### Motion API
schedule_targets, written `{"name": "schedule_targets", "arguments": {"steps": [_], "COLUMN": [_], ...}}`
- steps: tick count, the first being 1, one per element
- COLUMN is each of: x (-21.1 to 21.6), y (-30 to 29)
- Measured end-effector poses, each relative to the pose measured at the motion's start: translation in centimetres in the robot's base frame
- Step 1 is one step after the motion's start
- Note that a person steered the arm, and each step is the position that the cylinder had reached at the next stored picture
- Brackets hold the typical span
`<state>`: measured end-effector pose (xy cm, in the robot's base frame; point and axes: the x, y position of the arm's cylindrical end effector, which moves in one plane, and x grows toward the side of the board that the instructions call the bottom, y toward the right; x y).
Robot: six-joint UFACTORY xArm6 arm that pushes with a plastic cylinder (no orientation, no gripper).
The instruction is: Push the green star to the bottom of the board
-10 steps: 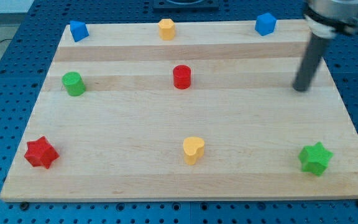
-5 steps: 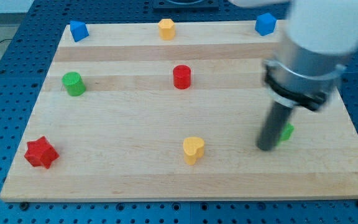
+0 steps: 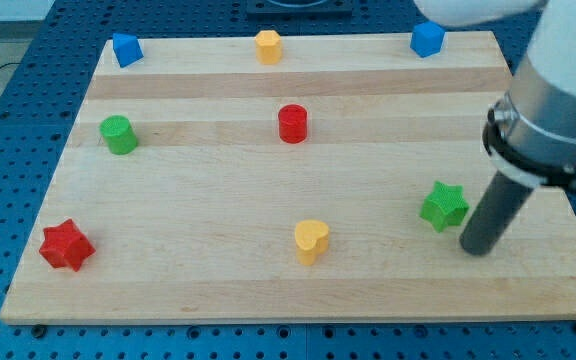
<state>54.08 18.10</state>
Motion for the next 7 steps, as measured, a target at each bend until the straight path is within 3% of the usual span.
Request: {"name": "schedule_targets", "arguments": {"steps": [2, 3, 5, 7], "x": [-9.9, -11.8, -14.4, -13.2], "y": [-8.3, -8.9, -2.0, -7.1]}}
